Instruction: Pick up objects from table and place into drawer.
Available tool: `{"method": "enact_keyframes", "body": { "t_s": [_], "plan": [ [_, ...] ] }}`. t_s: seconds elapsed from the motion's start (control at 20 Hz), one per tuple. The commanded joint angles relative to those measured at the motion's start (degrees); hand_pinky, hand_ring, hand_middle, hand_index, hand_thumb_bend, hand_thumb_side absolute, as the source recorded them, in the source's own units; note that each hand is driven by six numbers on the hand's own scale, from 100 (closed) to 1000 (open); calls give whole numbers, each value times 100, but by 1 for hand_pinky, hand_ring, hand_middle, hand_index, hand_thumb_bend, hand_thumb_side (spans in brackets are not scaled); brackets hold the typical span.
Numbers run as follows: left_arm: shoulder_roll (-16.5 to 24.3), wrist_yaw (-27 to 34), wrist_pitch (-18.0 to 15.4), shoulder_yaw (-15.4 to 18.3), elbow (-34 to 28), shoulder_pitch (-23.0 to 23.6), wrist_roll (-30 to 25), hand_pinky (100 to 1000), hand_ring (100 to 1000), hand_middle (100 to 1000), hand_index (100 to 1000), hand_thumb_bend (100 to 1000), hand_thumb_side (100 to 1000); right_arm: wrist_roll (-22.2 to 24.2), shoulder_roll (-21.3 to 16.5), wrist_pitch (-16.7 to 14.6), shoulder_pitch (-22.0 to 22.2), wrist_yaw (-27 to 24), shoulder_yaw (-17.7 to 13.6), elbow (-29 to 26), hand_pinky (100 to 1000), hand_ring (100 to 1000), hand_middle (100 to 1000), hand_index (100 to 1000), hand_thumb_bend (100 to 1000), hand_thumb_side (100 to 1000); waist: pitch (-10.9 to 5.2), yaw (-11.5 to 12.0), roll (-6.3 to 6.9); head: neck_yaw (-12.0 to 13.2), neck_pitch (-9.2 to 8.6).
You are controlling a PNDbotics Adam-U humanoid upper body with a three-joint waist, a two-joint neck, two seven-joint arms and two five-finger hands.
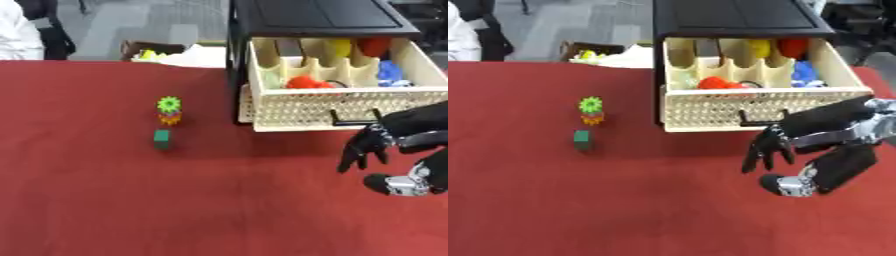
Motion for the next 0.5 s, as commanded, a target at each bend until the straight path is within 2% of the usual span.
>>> {"method": "enact_keyframes", "body": {
  "t_s": [0.05, 0.5],
  "plan": [
    [8, -36, 1, 2, -103, -55, -47, 594, 613, 604, 802, 100, 1000, -41, -77, 56, -115, -95, -91, 126, 520, 700, 764, 873, 100, 1000, -62, -9, -11, -53, -76],
    [-5, -31, -15, 21, -103, -41, -82, 600, 615, 606, 803, 100, 1000, -129, 31, -27, -241, -78, -121, 546, 550, 724, 774, 871, 100, 1000, -20, 9, -8, -83, -156]
  ]
}}
